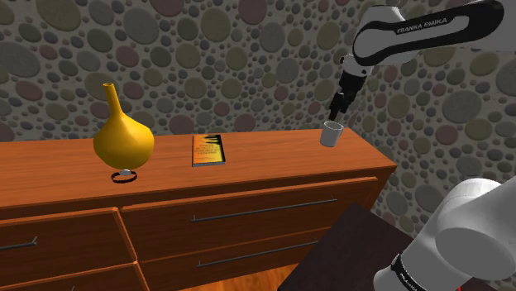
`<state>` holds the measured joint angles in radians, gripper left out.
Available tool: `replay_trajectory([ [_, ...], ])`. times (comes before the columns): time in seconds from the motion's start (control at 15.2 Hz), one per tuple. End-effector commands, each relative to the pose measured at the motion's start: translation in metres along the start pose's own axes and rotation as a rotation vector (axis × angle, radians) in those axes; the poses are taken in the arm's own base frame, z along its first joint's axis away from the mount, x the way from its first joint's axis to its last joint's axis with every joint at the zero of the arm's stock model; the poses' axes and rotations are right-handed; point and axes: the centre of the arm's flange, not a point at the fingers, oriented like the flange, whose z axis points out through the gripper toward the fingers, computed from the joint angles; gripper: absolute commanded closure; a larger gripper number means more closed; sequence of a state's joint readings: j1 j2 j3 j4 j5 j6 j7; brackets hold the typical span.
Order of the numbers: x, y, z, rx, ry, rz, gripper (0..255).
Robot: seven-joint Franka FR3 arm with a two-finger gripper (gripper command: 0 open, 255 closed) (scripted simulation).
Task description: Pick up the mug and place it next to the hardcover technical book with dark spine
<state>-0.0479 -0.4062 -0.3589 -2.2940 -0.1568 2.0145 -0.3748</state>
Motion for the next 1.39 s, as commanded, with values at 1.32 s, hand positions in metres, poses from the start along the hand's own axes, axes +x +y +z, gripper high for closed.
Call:
replay_trajectory([
  [1.32, 0.057, 0.147, 0.163, 0.0, -0.048, -0.02, 0],
])
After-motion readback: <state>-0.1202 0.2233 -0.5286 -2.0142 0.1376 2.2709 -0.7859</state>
